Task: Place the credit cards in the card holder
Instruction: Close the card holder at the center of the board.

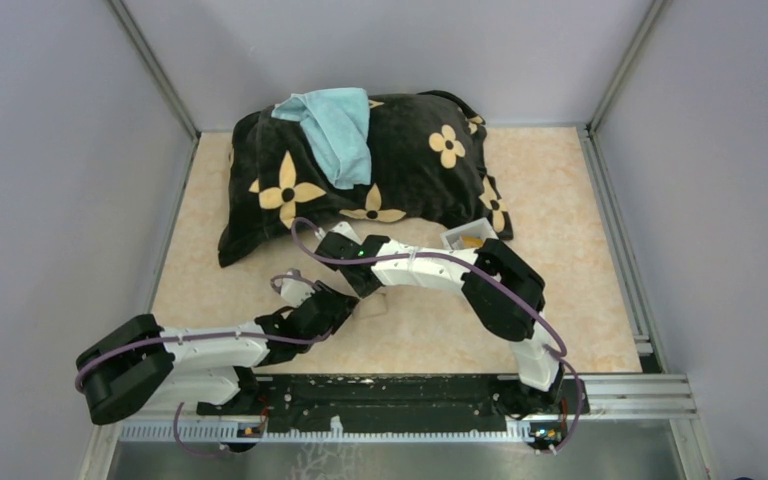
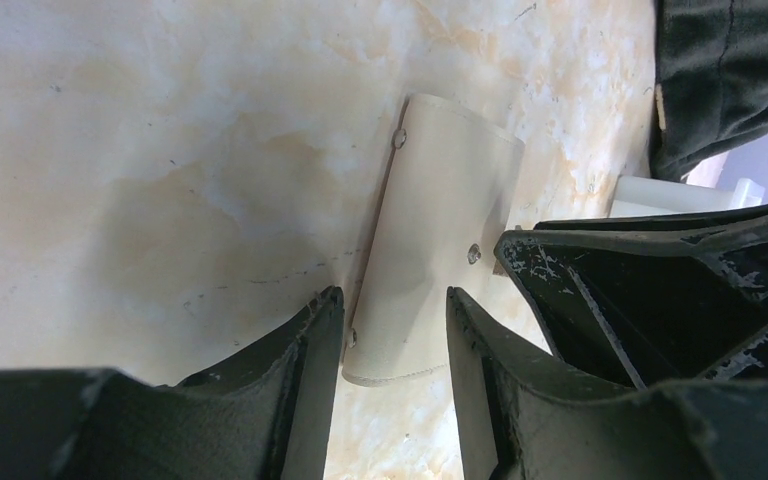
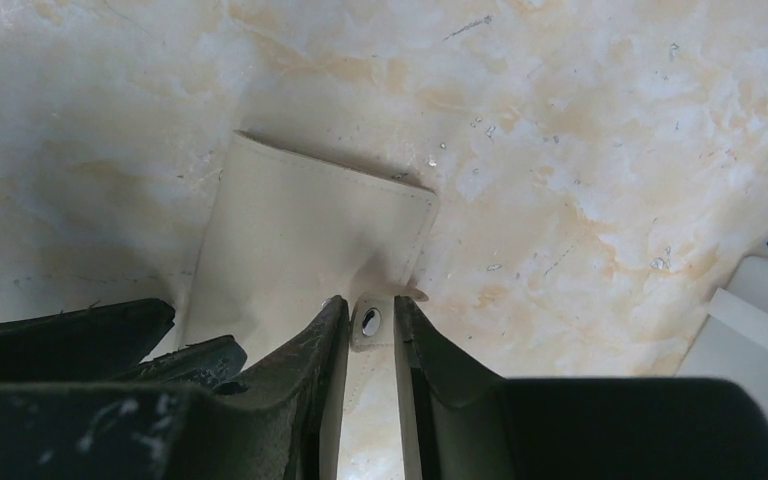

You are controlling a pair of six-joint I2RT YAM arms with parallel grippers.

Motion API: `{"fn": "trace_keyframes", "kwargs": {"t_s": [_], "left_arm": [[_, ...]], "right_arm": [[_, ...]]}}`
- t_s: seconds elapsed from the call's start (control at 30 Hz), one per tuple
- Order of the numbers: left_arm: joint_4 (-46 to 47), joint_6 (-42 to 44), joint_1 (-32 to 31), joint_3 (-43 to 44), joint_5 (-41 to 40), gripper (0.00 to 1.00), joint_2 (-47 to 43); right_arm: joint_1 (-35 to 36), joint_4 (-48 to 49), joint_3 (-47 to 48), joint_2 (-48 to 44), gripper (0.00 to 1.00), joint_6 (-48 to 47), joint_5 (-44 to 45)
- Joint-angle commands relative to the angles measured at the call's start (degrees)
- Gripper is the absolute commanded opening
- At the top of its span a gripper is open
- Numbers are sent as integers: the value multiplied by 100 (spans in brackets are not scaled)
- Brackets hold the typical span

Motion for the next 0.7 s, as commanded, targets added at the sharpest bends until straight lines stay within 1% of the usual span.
{"fn": "trace_keyframes", "kwargs": {"t_s": [0.0, 0.3, 0.47, 0.67], "left_arm": [[-238, 46, 8, -250, 199, 51, 50], [-128, 63, 8, -336, 232, 51, 72], [47, 6, 16, -428, 282, 50, 166], [225, -71, 34, -562, 341, 47, 191]], "right_arm": [[-34, -55, 136, -317, 22, 138, 95], [-21, -88, 174, -247, 6, 211, 36], [9, -56, 162, -253, 2, 270, -39], [28, -45, 146, -158, 1, 291, -33]]}}
